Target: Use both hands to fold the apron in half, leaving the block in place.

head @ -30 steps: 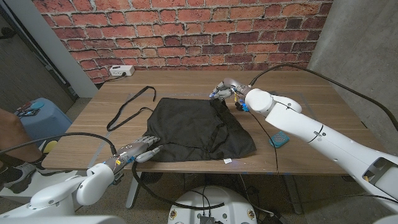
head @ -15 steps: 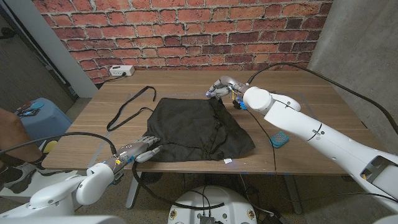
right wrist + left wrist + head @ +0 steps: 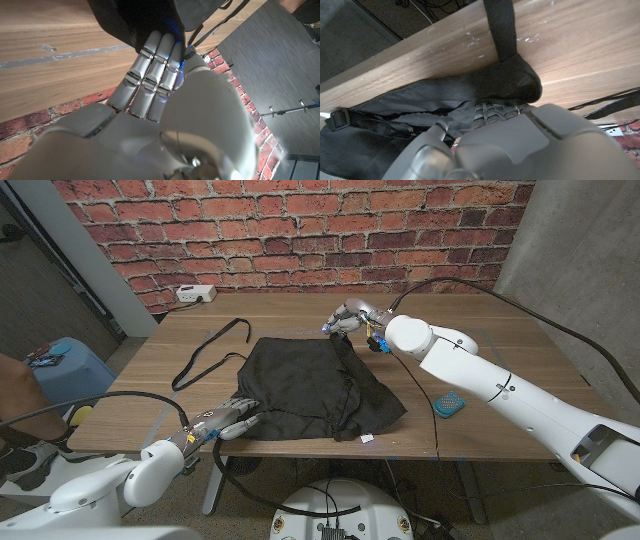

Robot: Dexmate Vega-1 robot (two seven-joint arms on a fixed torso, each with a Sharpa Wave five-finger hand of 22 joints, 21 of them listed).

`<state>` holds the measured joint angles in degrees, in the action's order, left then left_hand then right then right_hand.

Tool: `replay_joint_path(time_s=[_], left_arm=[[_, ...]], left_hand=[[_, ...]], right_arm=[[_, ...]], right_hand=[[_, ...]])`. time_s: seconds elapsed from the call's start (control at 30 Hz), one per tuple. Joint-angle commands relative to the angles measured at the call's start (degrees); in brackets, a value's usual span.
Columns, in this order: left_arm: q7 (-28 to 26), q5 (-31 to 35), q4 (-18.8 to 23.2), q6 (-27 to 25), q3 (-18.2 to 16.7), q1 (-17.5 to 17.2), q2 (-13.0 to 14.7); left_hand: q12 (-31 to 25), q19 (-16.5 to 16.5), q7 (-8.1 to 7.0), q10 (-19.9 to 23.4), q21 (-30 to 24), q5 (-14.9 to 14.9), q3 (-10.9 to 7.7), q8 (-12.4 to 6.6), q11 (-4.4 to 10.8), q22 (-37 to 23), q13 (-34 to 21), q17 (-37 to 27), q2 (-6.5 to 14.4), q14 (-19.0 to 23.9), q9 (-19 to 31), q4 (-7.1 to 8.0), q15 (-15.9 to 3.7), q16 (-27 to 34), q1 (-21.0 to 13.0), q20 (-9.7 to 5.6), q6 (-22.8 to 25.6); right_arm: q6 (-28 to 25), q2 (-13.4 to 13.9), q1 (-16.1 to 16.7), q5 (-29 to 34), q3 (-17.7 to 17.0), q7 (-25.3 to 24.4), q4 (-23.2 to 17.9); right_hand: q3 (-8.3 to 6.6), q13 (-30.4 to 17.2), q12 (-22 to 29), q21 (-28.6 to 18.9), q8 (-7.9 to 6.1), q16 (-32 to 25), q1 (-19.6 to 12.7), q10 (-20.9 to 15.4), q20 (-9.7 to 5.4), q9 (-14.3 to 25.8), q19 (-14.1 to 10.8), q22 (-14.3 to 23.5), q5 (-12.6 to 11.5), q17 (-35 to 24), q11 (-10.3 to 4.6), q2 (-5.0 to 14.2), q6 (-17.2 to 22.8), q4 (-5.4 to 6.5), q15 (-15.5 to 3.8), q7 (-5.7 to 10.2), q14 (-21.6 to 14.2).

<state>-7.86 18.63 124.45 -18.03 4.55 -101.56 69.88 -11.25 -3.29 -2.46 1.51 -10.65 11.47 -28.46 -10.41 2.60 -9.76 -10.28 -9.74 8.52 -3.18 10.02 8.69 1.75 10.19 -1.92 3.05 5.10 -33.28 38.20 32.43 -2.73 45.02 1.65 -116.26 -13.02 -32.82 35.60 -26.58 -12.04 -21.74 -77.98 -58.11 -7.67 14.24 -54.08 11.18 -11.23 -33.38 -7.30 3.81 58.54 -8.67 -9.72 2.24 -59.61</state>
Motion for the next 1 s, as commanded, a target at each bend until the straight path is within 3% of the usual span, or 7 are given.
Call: replay_joint_path(time_s=[0.03,0.57,1.0], left_arm=[[0.1,-0.4,-0.5,0.5,0.4,0.6,0.4],[-0.8,-0.6,-0.9,1.2,0.5,0.4,0.5],[-1.0,-0.7,-1.1,1.8,0.0,-0.1,0.6]], left_hand=[[-0.2,0.1,0.02,0.1,-0.4,0.0,-0.43,-0.21,0.39,-0.1,-0.2,-0.1,0.4,-0.1,0.2,-0.02,-0.23,0.1,-0.5,0.07,0.4],[-0.2,0.1,0.02,0.0,-0.4,-0.1,-0.75,-0.19,0.47,-0.1,-0.2,-0.1,0.3,-0.1,0.2,-0.06,-0.23,0.0,-0.6,0.1,0.4],[-0.2,0.2,0.04,0.1,-0.4,-0.1,-1.0,-0.22,0.44,-0.1,-0.2,-0.1,0.2,-0.1,0.2,-0.1,-0.29,0.0,-0.7,0.09,0.6]], right_arm=[[1.7,-0.8,-0.8,0.4,0.6,1.2,0.5],[4.2,-2.6,-1.0,0.0,1.4,2.4,1.5],[6.9,-5.3,-1.0,-1.6,2.1,2.9,5.6]], right_hand=[[0.09,-0.2,-0.1,-0.4,0.01,0.3,-0.8,-0.5,-0.38,0.3,0.3,0.1,-0.2,-0.4,-0.12,-0.02,0.5,-0.03,-4.16,-0.29,-0.4],[0.34,-0.4,-0.3,-1.0,0.04,0.8,-0.9,-0.7,-0.42,0.4,0.5,0.0,-0.1,-0.8,-0.1,0.02,0.5,-0.02,-4.17,-0.22,-0.6],[0.52,-0.6,-0.4,-1.4,0.04,1.3,-0.9,-0.7,-0.51,0.4,0.6,0.0,-0.1,-1.1,-0.04,0.11,0.6,0.03,-4.17,-0.2,-0.8]])
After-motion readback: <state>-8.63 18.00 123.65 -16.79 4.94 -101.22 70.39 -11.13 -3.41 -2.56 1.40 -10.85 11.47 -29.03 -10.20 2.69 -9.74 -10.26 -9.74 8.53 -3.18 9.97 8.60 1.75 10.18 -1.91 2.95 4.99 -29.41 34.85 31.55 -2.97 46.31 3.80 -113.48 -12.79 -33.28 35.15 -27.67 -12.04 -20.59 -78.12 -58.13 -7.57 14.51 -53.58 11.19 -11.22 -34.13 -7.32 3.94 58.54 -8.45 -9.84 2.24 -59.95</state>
